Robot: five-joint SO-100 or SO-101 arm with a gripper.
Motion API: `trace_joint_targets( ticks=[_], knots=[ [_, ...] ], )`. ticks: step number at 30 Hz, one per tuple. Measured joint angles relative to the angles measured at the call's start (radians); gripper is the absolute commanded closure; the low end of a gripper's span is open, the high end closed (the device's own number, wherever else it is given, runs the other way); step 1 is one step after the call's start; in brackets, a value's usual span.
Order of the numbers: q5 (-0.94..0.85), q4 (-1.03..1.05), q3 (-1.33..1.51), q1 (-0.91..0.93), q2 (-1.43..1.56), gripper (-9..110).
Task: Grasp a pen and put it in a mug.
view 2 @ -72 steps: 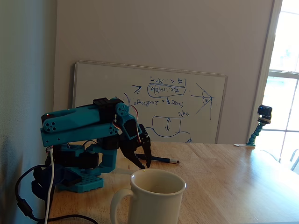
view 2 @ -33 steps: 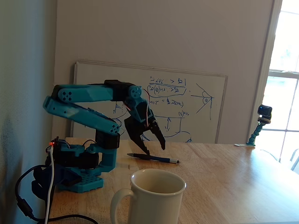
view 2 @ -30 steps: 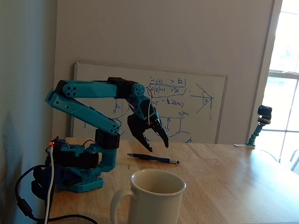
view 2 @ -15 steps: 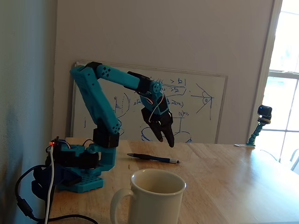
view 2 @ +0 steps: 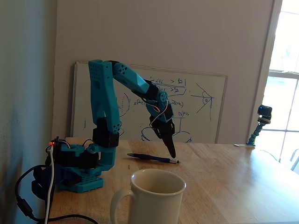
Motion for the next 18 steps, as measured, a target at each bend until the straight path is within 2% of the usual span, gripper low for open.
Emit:
trace_joint_targets(
  ticks=[18],
  knots=[
    [0.0, -0.015, -0.002, 0.023, -0.123, 67]
  ],
)
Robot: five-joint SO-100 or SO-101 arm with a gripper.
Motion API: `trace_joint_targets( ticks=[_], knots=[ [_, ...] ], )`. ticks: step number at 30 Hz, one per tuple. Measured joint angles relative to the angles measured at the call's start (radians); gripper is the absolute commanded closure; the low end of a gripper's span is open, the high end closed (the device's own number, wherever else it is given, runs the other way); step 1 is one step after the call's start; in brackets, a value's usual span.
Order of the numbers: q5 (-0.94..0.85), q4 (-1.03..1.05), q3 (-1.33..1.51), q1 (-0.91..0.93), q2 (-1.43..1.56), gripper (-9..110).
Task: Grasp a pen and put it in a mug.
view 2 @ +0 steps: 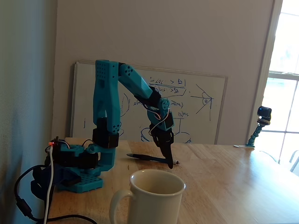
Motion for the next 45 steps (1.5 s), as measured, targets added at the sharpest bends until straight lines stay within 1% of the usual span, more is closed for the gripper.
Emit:
trace_joint_targets(
  ticks=[3, 14, 21, 25, 35, 45],
  knots=[
    [0.0, 0.0, 0.0, 0.0, -0.02, 70],
    [0.003, -0.009, -0.023, 0.008, -0.043, 91],
    [0.005, -0.009, -0.023, 0.006, -0.048, 98],
    [0.005, -0.009, -0.023, 0.008, -0.048, 100],
    [0.005, -0.009, -0.021, 0.008, -0.043, 100],
    [0.005, -0.009, -0.021, 0.021, 0.163, 100]
  ],
)
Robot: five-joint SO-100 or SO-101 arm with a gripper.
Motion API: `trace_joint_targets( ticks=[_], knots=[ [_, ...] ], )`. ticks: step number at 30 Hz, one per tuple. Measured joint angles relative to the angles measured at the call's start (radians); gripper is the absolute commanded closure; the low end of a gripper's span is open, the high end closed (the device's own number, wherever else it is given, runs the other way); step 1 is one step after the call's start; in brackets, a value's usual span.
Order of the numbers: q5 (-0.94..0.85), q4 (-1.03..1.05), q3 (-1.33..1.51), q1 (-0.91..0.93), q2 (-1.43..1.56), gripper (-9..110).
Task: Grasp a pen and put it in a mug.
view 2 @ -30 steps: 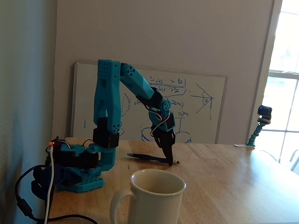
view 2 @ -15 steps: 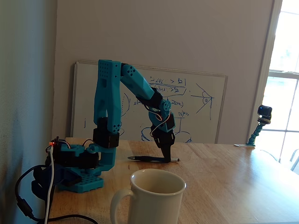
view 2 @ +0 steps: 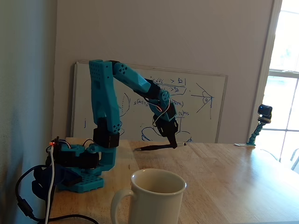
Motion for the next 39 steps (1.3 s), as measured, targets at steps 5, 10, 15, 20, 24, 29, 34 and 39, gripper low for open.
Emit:
trace_joint_targets(
  ticks=[5, 10, 15, 20, 24, 29, 34, 39],
  knots=[
    [-0.051, -0.075, 0.011, 0.078, 0.084, 100],
    [-0.212, -0.255, 0.127, 0.184, 0.17, 100],
    [-0.365, -0.419, 0.215, 0.318, 0.293, 100],
    [-0.456, -0.479, 0.273, 0.463, 0.462, 100],
    [-0.48, -0.483, 0.331, 0.578, 0.598, 100],
    [-0.485, -0.483, 0.402, 0.741, 0.769, 100],
    [-0.52, -0.489, 0.451, 0.907, 0.925, 100],
    [-0.58, -0.489, 0.456, 1.009, 1.072, 100]
  ],
)
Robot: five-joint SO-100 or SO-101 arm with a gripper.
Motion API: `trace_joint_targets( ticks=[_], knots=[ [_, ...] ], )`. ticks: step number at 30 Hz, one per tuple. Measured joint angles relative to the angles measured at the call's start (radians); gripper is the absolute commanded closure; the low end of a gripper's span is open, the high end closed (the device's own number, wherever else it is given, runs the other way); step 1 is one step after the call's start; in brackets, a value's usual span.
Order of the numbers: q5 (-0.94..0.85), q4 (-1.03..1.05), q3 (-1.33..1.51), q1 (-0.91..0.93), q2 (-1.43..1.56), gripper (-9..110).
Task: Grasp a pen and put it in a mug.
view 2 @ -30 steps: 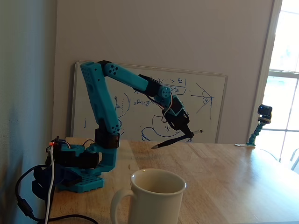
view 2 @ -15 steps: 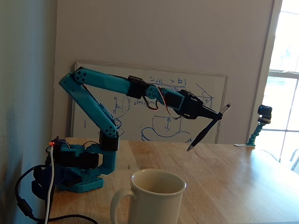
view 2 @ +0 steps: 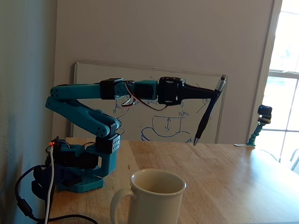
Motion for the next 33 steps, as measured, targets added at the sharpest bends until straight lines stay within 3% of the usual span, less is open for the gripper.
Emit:
trace_joint_targets(
  ticks=[17, 33],
  knots=[
    [-0.034, 0.0, 0.026, 0.463, 0.143, 100],
    [-0.034, -0.003, 0.334, 0.577, 0.137, 100]
  ],
)
